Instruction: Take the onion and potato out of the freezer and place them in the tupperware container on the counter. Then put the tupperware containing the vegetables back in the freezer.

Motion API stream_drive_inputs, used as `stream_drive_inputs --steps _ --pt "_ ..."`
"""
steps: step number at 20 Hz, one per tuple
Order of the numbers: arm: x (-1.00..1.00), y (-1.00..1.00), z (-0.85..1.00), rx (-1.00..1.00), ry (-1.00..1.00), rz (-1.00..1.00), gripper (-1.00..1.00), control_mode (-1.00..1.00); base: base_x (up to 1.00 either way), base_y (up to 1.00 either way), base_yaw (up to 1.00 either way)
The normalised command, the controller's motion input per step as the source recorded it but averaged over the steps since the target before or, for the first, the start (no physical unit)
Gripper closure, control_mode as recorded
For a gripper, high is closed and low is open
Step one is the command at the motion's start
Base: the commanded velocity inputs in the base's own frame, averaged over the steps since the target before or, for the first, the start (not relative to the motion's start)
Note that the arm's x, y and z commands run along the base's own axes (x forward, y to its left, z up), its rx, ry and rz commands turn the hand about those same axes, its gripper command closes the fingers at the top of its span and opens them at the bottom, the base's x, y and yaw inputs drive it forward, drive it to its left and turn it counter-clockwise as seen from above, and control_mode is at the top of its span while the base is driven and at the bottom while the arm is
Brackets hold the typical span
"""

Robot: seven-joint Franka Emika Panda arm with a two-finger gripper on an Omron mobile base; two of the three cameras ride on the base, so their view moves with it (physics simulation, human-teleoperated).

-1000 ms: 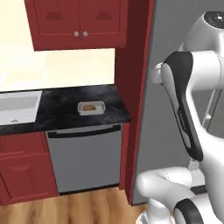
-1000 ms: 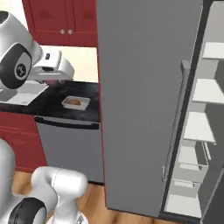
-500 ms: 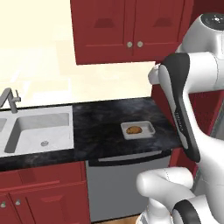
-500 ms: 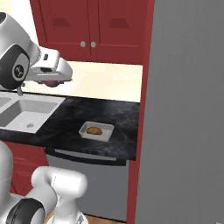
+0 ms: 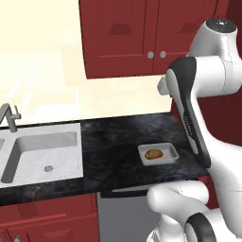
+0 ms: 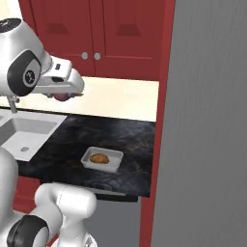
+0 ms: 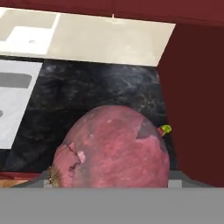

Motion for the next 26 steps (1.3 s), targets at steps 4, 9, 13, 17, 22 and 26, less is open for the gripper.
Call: stream_drive_inputs --steps 4,9,13,17,22,26 --pt "0.21 -0.15 -0.92 0.00 0.28 0.00 1.00 -1.00 0.00 0.00 0.00" --pt "0.33 -0.34 -0.98 0.05 0.34 0.00 1.00 -1.00 0.00 0.00 0.00" --pt "0.53 -0.25 -0.98 0.06 0.34 0.00 1.00 -1.00 0.00 0.00 0.00" --pt "0.75 -0.15 -0.86 0.09 0.22 0.00 1.00 -1.00 0.00 0.00 0.00" --pt "0.89 0.08 -0.73 0.00 0.07 -0.02 1.00 -1.00 0.00 0.00 0.00" --pt "0.74 0.03 -0.64 0.00 0.05 -0.10 1.00 -1.00 0.00 0.00 0.00"
